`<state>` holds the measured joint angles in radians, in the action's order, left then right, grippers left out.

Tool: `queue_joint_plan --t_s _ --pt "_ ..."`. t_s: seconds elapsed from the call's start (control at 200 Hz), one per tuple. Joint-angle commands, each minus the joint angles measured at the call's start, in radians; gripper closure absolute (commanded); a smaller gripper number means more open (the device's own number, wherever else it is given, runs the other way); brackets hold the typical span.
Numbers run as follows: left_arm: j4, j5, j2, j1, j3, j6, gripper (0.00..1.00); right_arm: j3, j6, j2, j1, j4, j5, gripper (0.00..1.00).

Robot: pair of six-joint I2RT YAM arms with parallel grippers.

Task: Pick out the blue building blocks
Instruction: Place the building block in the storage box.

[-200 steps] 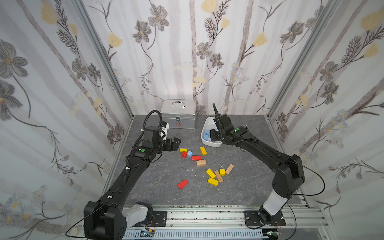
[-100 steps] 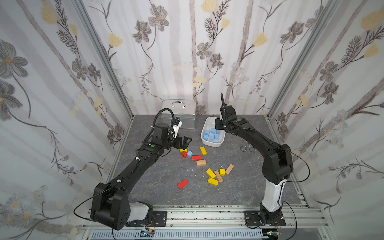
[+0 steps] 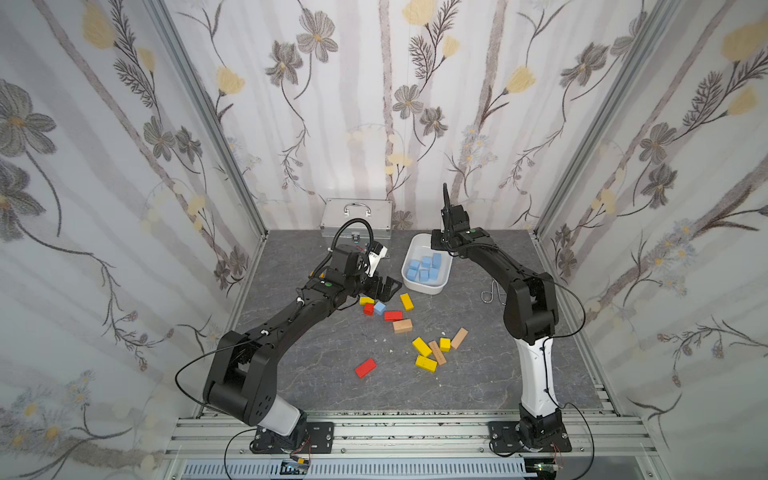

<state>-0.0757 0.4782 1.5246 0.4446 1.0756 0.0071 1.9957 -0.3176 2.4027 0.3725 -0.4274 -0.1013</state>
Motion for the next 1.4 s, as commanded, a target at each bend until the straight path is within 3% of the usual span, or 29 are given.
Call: queue_joint_plan --t_s 0.0,0.34,0.994,1.144,1.394 --pt "0.036 0.016 0.011 0.006 0.004 0.019 0.0 0.055 -0.009 0.049 -0.008 0.013 0.029 1.0" --pt "0.033 0.01 0.003 0.008 -0.031 0.009 0.0 0.148 -0.048 0.155 -0.029 0.01 0.083 1.0" --pt "0.003 -0.007 -0.015 0.009 -0.049 0.013 0.0 0.211 -0.103 0.249 -0.041 0.036 0.143 0.79" --pt "-0.003 -0.008 -0.014 0.009 -0.048 0.014 0.0 0.227 -0.112 0.262 -0.045 0.039 0.148 0.62" --pt "-0.019 -0.001 -0.002 0.009 -0.039 0.012 0.0 0.235 -0.122 0.269 -0.048 0.044 0.161 0.58"
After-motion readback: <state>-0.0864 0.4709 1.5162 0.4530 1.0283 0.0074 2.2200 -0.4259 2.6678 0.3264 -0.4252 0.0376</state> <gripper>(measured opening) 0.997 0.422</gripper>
